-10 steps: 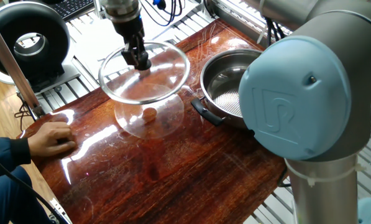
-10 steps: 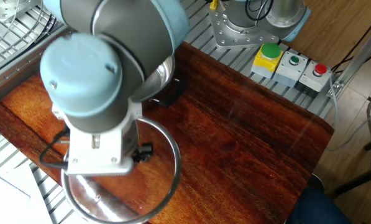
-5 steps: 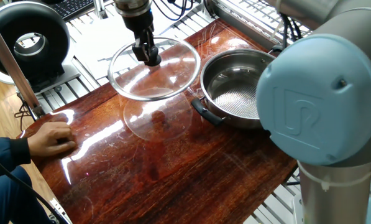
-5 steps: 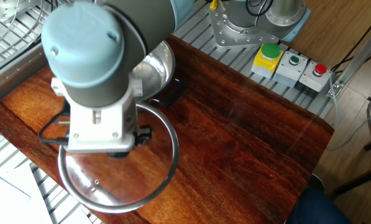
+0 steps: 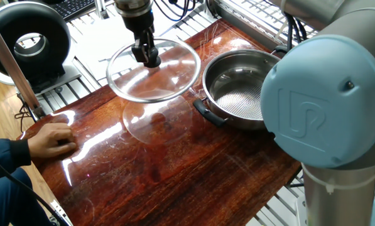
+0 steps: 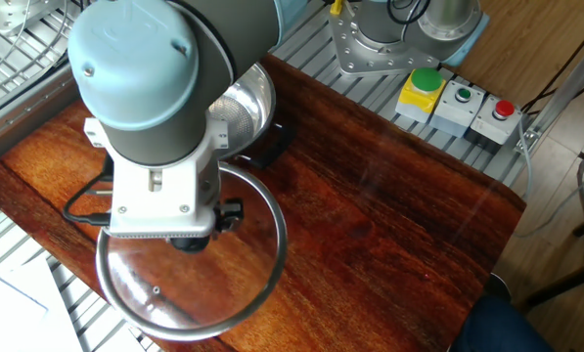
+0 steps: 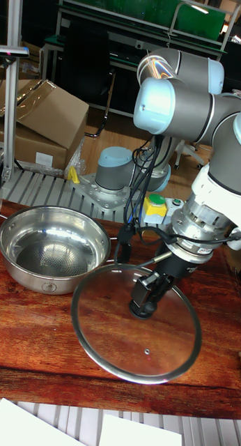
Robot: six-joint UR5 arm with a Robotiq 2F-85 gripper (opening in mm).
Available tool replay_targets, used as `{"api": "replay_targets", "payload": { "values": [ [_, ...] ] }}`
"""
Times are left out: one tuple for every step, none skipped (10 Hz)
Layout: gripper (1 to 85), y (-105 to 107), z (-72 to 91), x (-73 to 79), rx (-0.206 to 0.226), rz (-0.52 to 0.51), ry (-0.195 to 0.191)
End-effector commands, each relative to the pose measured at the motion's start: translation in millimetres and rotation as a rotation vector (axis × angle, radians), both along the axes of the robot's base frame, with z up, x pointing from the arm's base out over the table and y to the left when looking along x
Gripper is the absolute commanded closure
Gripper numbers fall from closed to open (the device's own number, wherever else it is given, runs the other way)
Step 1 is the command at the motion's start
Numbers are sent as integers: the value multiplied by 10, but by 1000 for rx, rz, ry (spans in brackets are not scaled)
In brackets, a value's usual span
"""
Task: Cover the pot with the lid
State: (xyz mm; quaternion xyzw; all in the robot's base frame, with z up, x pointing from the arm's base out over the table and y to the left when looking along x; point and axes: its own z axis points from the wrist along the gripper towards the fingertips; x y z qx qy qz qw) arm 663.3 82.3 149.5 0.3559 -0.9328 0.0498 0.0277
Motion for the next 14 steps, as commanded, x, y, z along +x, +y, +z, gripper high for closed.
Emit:
{"api": "replay_targets", "payload": {
  "values": [
    [843, 157, 4, 48, 56, -7, -17],
    [843, 157, 4, 29, 56, -24, -11],
    [843, 153, 4, 25, 54, -29, -10],
    [843, 142, 5, 33, 50, -32, -13],
    [843, 118, 6, 41, 41, -34, -17],
    [843, 126, 6, 53, 44, -42, -22],
    [843, 122, 6, 57, 42, -37, -23],
    [843, 118, 6, 45, 41, -30, -18],
    [843, 82, 9, 17, 27, -21, -6],
    [843, 0, 34, -33, 5, -3, 9],
    [843, -116, 78, -107, 3, 17, 21],
    [843, -262, 127, -224, 6, 32, 35],
    [843, -414, 199, -324, -4, 51, 45],
    [843, -543, 274, -424, -11, 65, 55]
  ]
}}
